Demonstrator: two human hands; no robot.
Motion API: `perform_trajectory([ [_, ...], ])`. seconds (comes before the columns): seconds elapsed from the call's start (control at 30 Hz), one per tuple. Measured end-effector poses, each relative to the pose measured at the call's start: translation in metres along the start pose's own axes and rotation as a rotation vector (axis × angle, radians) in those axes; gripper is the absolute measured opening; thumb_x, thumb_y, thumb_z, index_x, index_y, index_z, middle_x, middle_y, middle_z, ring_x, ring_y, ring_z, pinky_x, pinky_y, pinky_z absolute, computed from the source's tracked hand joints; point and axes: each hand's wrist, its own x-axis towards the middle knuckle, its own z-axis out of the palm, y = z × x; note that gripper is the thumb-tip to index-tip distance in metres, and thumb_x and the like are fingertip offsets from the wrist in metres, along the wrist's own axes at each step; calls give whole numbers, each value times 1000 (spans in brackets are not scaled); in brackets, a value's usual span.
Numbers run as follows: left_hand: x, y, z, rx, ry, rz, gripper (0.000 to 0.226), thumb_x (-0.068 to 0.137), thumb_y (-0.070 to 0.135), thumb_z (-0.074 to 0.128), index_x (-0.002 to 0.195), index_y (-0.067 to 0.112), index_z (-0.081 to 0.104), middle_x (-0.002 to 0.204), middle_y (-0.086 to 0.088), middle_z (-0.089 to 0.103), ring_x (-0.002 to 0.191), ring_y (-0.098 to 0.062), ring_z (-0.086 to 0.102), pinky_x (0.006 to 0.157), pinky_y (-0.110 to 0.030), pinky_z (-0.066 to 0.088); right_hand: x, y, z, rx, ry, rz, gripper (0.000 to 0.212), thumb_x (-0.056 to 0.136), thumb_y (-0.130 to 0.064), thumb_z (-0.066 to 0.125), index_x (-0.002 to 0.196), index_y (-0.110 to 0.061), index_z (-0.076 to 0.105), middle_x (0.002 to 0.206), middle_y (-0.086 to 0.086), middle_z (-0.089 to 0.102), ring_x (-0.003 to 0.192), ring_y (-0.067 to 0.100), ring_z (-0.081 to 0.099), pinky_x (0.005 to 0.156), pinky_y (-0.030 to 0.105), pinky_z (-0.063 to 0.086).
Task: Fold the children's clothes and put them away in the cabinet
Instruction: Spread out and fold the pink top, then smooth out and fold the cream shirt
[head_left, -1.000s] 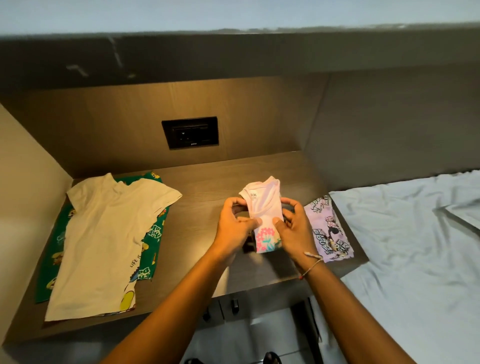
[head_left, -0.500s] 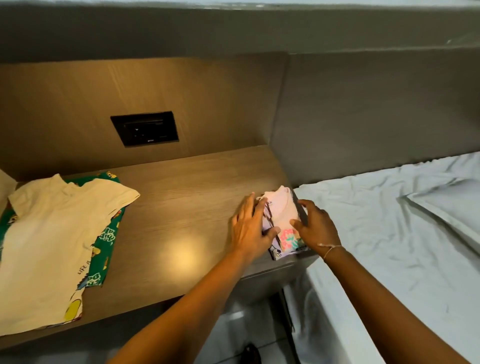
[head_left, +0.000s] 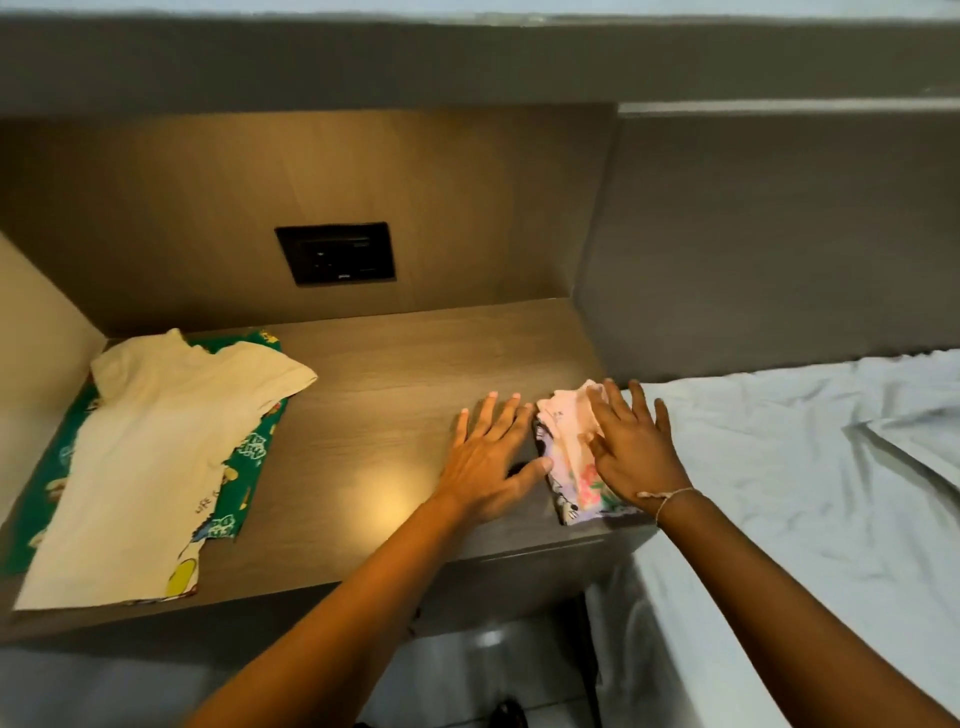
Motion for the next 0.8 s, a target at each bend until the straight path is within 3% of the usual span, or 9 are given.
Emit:
perform_trajectory([
  [0.1, -52, -41, -24, 19, 154, -180, 76, 90, 59, 35, 153, 27, 9, 162, 2, 3, 149, -20, -8, 120, -51, 3, 10, -64, -7, 199, 104, -123, 58, 101, -36, 36, 153, -23, 15, 162, 2, 14, 149, 29, 0, 118, 44, -5],
  [0.23, -144, -101, -52, 90, 365, -531, 67, 90, 45, 49, 149, 23, 28, 158, -3, 26, 147, -27, 14, 115, -48, 13, 39, -169, 1, 246, -80, -396, 60, 99, -38, 42, 152, -20, 19, 161, 3, 19, 149, 27, 6, 119, 44, 3],
  [0.33, -207, -140, -61, 164, 367, -769, 61, 81, 42, 53, 135, 15, 53, 141, -10, 53, 134, -35, 41, 101, -57, 38, 61, -248, 13, 200, -136, -591, 59, 97, -38, 46, 149, -21, 26, 156, 4, 29, 145, 28, 19, 117, 47, 16],
  [0.4, -240, -158, -62, 170, 338, -863, 53, 77, 42, 57, 121, 15, 64, 127, -10, 63, 121, -35, 54, 90, -56, 45, 74, -294, 27, 145, -130, -727, 56, 94, -37, 49, 146, -22, 32, 150, 5, 38, 139, 30, 30, 113, 48, 27],
  [0.53, -278, -175, -61, 137, 471, -869, 27, 83, 30, 68, 104, 15, 73, 112, -8, 70, 102, -27, 65, 78, -43, 53, 85, -356, 43, 66, -165, -908, 62, 91, -31, 56, 147, -23, 32, 153, 5, 36, 143, 32, 23, 116, 49, 21],
  [0.67, -285, -176, -72, 41, 640, -807, 10, 82, 18, 74, 91, 15, 74, 90, -1, 73, 79, -17, 68, 66, -20, 49, 78, -381, 53, 58, -173, -1060, 69, 85, -39, 65, 145, -27, 34, 152, 3, 38, 145, 31, 22, 117, 52, 20],
  [0.73, -284, -178, -82, -24, 732, -823, 7, 83, 19, 74, 89, 16, 73, 84, 1, 72, 72, -10, 63, 60, -9, 40, 74, -392, 58, 47, -148, -1085, 69, 83, -39, 69, 143, -28, 37, 150, 3, 40, 144, 30, 24, 117, 52, 20],
  [0.8, -282, -181, -94, -46, 806, -818, 8, 86, 21, 70, 92, 16, 70, 88, -2, 71, 77, -8, 60, 60, -8, 40, 74, -408, 60, 43, -69, -1031, 65, 81, -33, 72, 139, -28, 44, 147, 3, 46, 141, 31, 30, 116, 52, 24],
])
